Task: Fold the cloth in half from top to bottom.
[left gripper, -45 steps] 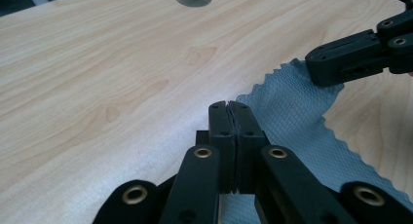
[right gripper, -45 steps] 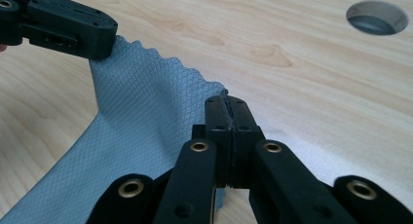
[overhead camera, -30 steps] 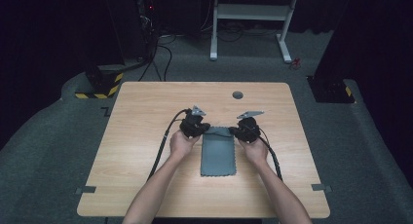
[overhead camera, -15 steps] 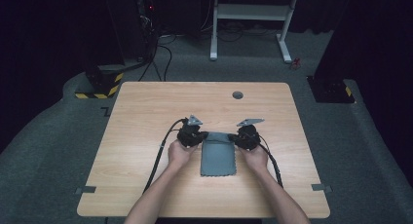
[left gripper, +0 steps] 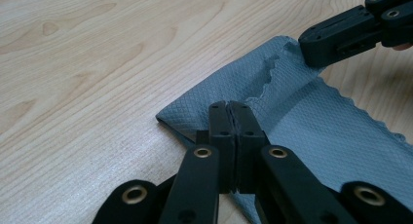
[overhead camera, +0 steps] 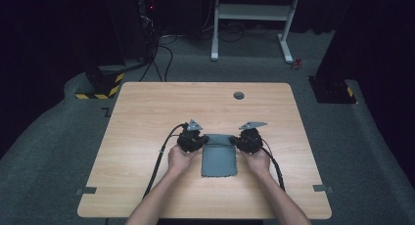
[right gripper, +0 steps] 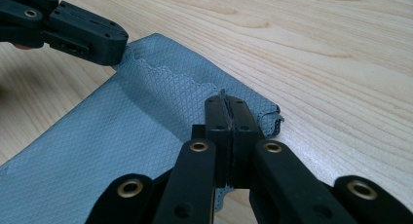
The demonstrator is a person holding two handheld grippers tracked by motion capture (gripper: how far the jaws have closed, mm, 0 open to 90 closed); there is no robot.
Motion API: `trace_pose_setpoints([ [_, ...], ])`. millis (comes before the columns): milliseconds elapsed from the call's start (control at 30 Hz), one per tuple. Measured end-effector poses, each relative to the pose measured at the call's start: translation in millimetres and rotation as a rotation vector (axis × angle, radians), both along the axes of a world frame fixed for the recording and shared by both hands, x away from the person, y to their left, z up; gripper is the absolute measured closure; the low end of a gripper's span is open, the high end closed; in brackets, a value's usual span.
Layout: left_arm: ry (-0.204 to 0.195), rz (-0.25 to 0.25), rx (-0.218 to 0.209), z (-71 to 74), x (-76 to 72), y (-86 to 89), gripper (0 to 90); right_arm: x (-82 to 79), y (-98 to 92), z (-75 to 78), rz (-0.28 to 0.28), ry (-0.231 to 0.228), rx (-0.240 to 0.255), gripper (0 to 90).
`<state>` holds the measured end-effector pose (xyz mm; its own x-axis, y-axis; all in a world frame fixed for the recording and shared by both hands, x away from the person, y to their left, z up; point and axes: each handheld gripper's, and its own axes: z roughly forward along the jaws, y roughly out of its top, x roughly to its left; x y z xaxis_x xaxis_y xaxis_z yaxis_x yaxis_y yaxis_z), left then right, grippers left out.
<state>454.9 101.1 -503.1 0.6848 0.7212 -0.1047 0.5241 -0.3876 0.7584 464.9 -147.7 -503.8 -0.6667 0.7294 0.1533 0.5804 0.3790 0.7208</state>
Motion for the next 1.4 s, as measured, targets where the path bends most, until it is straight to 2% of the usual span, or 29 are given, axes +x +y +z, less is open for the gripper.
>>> trace_pose_setpoints([
  [67,0.001,-0.001,0.002,-0.3,-1.9,-1.1,89.0,-0.7,-0.7,-0.6,0.008,-0.011,-0.002,89.7],
  [200,-0.01,-0.007,0.013,-0.8,-4.0,-1.6,89.0,-3.4,-1.5,-1.5,0.009,0.0,0.0,89.7],
  [467,-0.024,-0.004,-0.004,1.5,-10.1,0.9,89.0,-9.7,-1.4,0.5,0.023,-0.012,-0.006,89.7],
  [700,-0.025,-0.01,-0.005,1.2,-15.3,1.4,89.0,-13.5,-2.3,2.5,0.041,-0.029,-0.011,89.7],
  [800,-0.027,-0.015,-0.005,1.6,-17.6,1.5,89.0,-17.0,-2.3,2.9,0.034,-0.018,-0.007,89.7],
  [833,-0.026,-0.015,-0.008,1.7,-18.9,1.7,89.1,-16.9,-2.9,2.4,0.044,-0.03,-0.009,89.7],
  [1000,-0.026,-0.017,-0.008,1.3,-23.3,2.5,89.0,-23.7,-3.0,4.1,0.048,-0.028,-0.008,89.7],
  [1067,-0.024,-0.018,-0.011,1.3,-24.6,2.9,89.0,-25.5,-3.3,4.7,0.062,-0.044,-0.01,89.8],
  [1400,-0.026,-0.022,-0.021,1.6,-31.5,3.9,89.1,-33.1,-5.2,5.5,0.063,-0.042,-0.002,89.8],
])
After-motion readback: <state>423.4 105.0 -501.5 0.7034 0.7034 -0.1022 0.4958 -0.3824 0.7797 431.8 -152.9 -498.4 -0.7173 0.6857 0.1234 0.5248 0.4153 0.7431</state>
